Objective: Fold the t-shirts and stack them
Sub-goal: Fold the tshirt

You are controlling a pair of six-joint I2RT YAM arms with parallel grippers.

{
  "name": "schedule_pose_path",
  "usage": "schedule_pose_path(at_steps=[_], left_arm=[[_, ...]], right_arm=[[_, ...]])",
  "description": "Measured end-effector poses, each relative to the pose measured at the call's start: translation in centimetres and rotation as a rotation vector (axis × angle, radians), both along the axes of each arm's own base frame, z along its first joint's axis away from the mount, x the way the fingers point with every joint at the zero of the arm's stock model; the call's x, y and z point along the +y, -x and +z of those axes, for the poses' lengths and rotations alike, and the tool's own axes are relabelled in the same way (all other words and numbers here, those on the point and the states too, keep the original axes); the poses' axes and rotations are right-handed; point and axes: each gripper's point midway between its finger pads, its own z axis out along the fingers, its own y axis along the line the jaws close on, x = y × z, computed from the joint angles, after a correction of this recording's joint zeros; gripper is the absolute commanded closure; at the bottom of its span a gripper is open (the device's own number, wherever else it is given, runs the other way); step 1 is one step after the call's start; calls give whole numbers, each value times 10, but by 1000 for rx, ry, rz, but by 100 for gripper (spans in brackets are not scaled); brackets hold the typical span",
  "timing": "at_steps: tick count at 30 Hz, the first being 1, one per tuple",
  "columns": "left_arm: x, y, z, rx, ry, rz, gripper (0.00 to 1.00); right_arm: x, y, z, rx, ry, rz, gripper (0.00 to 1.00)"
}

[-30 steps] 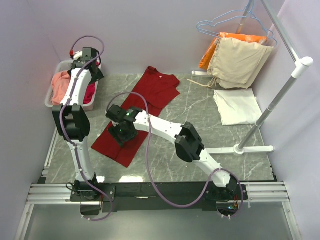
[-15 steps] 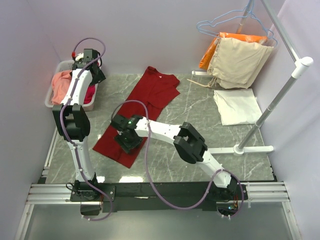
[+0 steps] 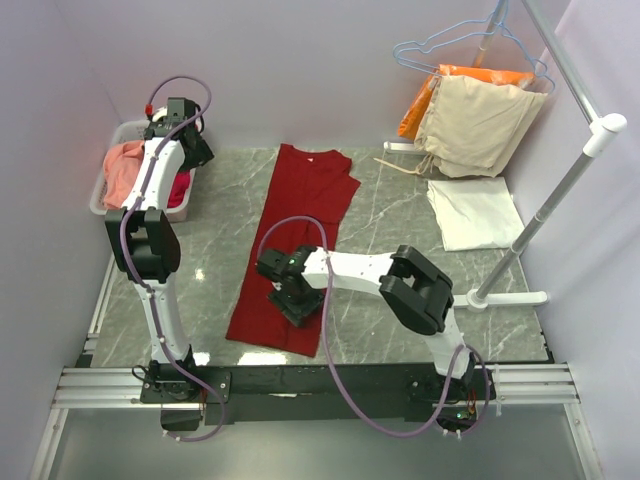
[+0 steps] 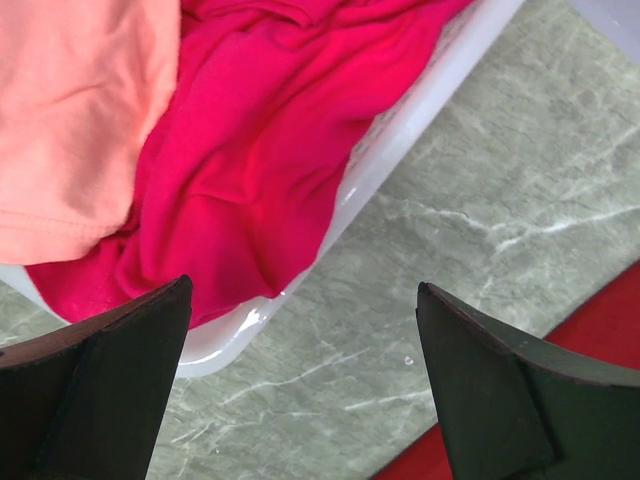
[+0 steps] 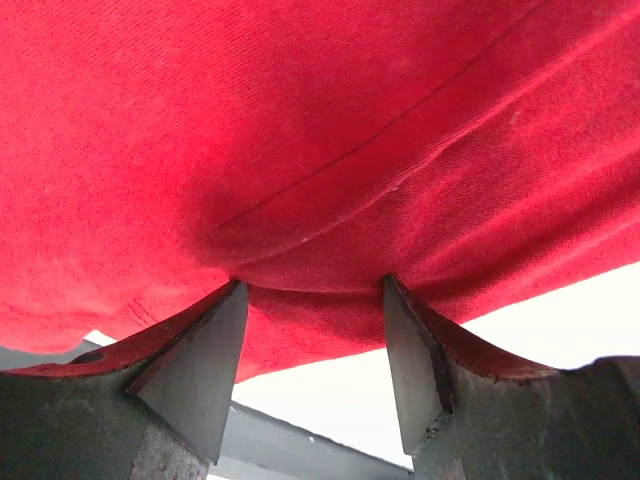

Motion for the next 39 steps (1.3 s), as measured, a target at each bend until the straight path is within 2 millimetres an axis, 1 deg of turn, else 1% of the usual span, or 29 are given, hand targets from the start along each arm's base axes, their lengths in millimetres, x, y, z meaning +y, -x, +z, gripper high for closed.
schedule_pose_path(at_steps=[6, 10, 12, 15, 18, 20, 22, 24, 26, 28, 29, 30, 31, 33, 35, 37, 39], left_arm=[[-9, -1, -1, 1, 31, -31, 1], [-21, -3, -2, -2, 42, -63, 1], [-30, -4, -3, -1, 47, -88, 0], [-44, -5, -6, 6, 52, -130, 1], [-60, -4, -10, 14, 59, -182, 0], [-74, -1, -13, 20, 67, -220, 1], [-93, 2, -18, 27, 81, -265, 1], [-121, 10, -27, 41, 90, -319, 1], [-153, 19, -39, 61, 96, -376, 1], [-194, 35, -54, 91, 118, -444, 1], [-207, 41, -59, 103, 129, -464, 0], [-228, 50, -64, 116, 145, -494, 0], [-246, 58, -67, 124, 163, -519, 1], [-269, 67, -70, 129, 185, -551, 1], [-285, 73, -72, 133, 205, -570, 1], [-298, 75, -75, 135, 217, -577, 1], [-310, 73, -81, 140, 222, -582, 0]], right_arm=[[-34, 16, -1, 33, 47, -53, 38], [-58, 22, -2, 59, 65, -116, 38], [-70, 26, -3, 69, 78, -145, 39], [-83, 32, -3, 80, 95, -175, 39], [-90, 34, -1, 71, 98, -195, 38], [-95, 35, 4, 57, 110, -217, 38], [-95, 32, 12, 34, 99, -241, 38], [-88, 24, 29, -11, 57, -273, 37], [-75, 11, 52, -65, -10, -304, 37], [-60, -6, 83, -143, -102, -348, 37], [-56, -13, 96, -174, -135, -370, 37], [-54, -22, 111, -210, -169, -406, 37], [-55, -29, 122, -236, -192, -440, 37], [-65, -44, 136, -270, -214, -520, 38], [-85, -62, 142, -286, -214, -627, 38], [-108, -80, 144, -300, -204, -735, 39], [-131, -93, 142, -312, -183, -829, 39]])
